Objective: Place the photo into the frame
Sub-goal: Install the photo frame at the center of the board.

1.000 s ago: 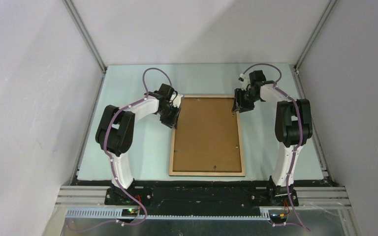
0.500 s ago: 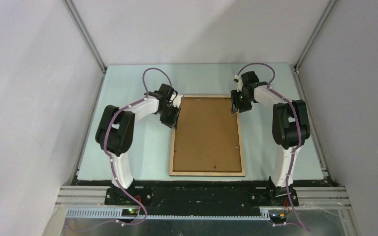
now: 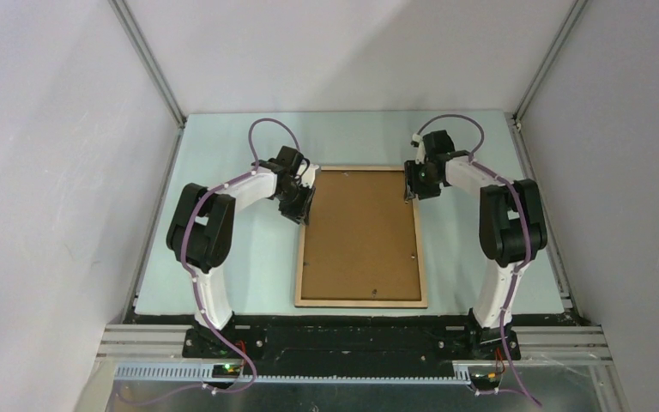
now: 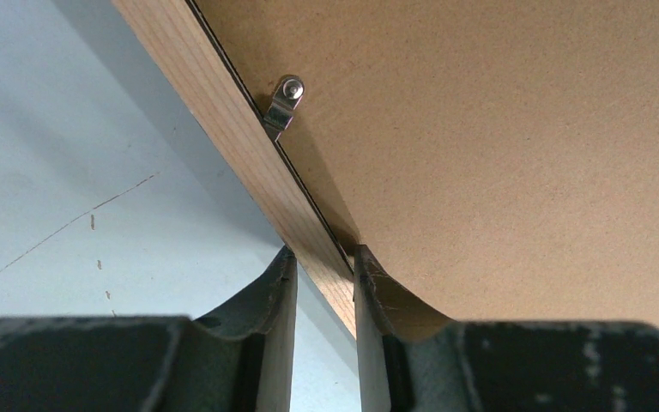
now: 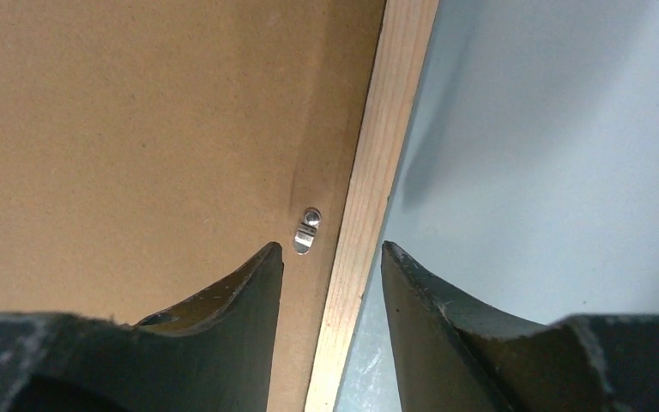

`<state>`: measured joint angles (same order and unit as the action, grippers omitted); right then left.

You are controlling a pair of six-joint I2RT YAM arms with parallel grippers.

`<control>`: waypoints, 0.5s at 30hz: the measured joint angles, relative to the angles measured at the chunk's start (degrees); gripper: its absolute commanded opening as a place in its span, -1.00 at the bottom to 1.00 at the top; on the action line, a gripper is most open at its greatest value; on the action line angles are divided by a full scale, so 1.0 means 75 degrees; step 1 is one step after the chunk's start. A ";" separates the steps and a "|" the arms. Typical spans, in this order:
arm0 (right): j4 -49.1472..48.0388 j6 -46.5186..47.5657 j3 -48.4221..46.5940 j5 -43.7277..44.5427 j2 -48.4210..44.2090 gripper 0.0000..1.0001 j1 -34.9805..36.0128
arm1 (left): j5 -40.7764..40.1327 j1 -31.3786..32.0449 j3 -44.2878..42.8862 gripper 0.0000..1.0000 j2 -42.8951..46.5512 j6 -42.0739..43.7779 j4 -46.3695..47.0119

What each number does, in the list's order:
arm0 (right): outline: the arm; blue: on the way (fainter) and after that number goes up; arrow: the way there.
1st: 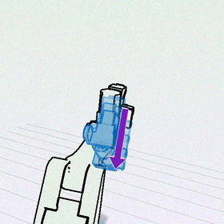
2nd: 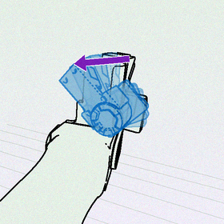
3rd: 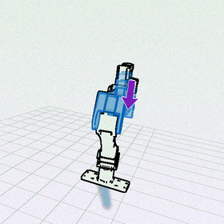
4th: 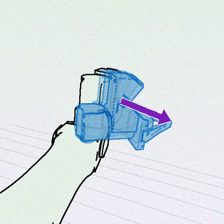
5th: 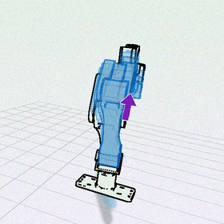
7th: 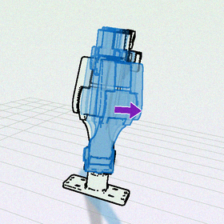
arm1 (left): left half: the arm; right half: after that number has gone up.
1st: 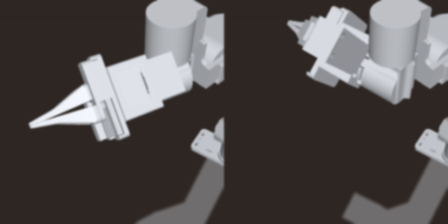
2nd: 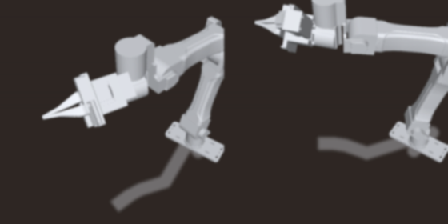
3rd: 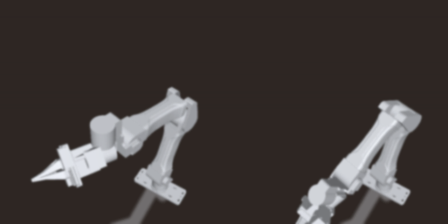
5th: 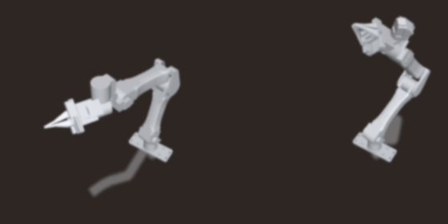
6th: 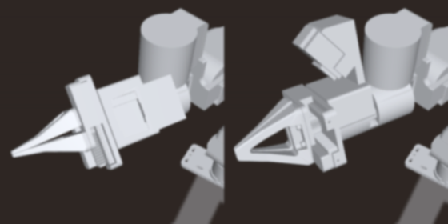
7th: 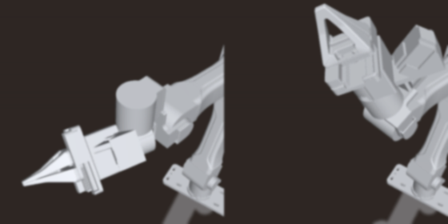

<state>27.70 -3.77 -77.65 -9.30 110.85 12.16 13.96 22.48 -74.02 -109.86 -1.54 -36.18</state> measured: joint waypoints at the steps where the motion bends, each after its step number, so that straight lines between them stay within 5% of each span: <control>1: 0.0012 -0.0017 0.0041 -0.0006 -0.0023 0.03 -0.0006 | 0.0000 -0.0003 0.0000 -1.00 0.0000 0.0003 0.0000; 15: 0.0003 -0.0087 0.0254 -0.0017 -0.0280 0.07 -0.0070 | 0.0003 -0.0003 -0.0009 -1.00 -0.0012 0.0003 -0.0009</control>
<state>27.73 -4.43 -75.75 -9.43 108.75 11.64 13.98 22.46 -74.08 -109.95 -1.52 -36.25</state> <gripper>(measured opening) 0.536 0.295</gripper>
